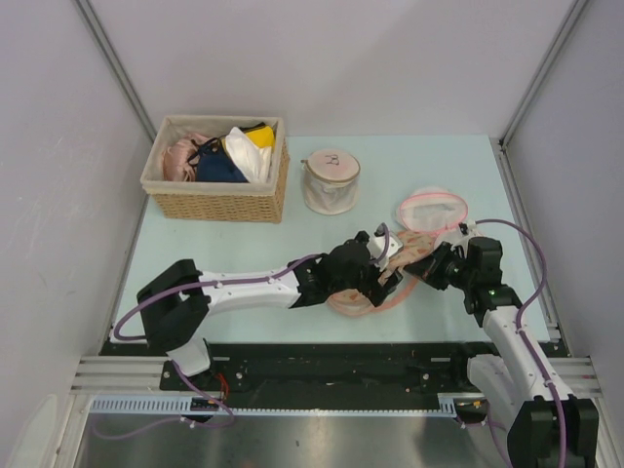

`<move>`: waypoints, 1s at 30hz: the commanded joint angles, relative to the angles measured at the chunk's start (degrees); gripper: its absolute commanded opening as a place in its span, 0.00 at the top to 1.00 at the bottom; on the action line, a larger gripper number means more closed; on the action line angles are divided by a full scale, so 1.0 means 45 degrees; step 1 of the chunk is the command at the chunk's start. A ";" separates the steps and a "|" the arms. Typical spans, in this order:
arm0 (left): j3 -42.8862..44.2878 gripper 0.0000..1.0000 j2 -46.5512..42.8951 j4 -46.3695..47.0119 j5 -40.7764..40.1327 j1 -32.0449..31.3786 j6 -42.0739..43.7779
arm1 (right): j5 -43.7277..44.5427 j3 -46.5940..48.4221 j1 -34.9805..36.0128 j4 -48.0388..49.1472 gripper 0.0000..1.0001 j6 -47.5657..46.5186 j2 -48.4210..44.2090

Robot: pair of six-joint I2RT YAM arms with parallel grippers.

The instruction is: Unzip the laundry bag and remove the bra

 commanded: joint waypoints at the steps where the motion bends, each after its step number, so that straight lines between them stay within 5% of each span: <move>1: 0.0707 0.00 0.0443 0.0424 -0.0328 -0.0289 0.0093 | -0.0262 0.0197 -0.0053 0.0519 1.00 0.0025 -0.0129; 10: 0.1976 0.06 0.2124 0.0952 -0.1932 -0.0583 0.0679 | -0.0379 0.0294 -0.0073 0.0520 1.00 0.0104 -0.0149; 13: 0.2075 0.25 0.2242 0.0932 -0.2166 -0.0602 0.0991 | -0.0322 0.0431 -0.0131 0.0169 1.00 -0.0091 -0.0324; 14: 0.2017 0.46 0.2184 0.1010 -0.2438 -0.0602 0.1049 | -0.0341 0.0451 -0.0131 0.0052 1.00 -0.0130 -0.0363; 16: 0.1860 0.69 0.2106 0.1050 -0.2674 -0.0582 0.1167 | -0.0418 0.0509 -0.0248 -0.0066 1.00 -0.0247 -0.0402; 17: 0.1841 0.92 0.2067 0.0934 -0.2926 -0.0582 0.1245 | -0.0535 0.0509 -0.0423 -0.0086 1.00 -0.0248 -0.0383; 18: 0.1821 1.00 0.1970 0.0836 -0.3045 -0.0582 0.1284 | -0.0671 0.0529 -0.0463 -0.0106 1.00 -0.0248 -0.0383; 30: -0.0307 1.00 -0.0120 0.1128 -0.2597 -0.0133 0.1812 | -0.3326 0.0763 -0.3956 0.0088 1.00 -0.1029 0.0494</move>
